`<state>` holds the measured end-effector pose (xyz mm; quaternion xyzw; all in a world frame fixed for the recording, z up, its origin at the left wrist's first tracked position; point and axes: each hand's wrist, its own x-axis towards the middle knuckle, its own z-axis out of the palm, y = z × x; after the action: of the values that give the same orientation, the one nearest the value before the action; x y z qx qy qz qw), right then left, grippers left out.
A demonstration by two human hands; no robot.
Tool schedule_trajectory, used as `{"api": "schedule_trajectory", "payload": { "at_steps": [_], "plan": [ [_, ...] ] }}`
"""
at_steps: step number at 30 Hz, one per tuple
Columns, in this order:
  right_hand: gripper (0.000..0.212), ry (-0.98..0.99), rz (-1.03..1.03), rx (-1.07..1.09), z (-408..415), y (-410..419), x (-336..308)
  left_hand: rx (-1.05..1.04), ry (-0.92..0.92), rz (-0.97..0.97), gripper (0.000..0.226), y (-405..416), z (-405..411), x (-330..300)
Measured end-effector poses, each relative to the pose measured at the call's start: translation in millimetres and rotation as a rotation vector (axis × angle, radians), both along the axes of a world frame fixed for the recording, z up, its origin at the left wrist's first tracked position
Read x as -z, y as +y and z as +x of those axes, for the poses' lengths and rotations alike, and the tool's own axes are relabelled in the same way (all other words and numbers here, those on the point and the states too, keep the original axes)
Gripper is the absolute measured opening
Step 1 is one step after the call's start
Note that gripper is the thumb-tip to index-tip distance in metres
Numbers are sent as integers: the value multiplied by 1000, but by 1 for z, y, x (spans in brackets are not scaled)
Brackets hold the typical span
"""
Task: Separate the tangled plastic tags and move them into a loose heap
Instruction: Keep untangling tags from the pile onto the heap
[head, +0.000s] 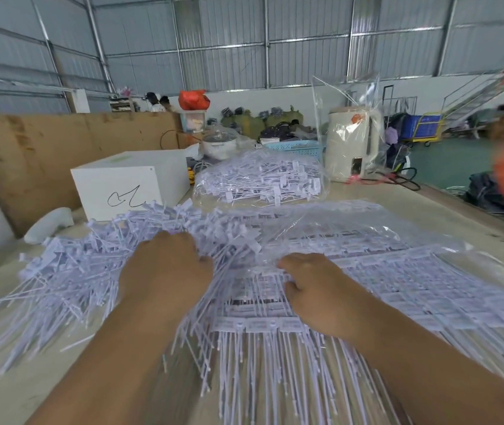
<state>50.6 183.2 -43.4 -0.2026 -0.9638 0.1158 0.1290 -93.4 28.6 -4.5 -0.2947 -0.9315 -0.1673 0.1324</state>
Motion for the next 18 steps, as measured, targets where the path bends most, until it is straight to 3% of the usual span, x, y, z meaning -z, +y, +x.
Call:
{"api": "schedule_trajectory", "payload": {
  "at_steps": [3, 6, 9, 13, 18],
  "plan": [
    [40, 15, 26, 34, 0, -1, 0, 211, 118, 88, 46, 8, 8, 8],
    [40, 41, 24, 71, 1, -2, -4, 457, 81, -33, 43, 19, 12, 22],
    [34, 61, 84, 99, 4, -3, -9, 448, 36, -157, 43, 22, 3, 33],
    [15, 201, 151, 65, 13, -6, -21, 394, -11, -134, 43, 21, -7, 33],
    [18, 274, 138, -1, 25, -8, -37, 384, 8, -58, 43, 22, -7, 32]
  ]
}}
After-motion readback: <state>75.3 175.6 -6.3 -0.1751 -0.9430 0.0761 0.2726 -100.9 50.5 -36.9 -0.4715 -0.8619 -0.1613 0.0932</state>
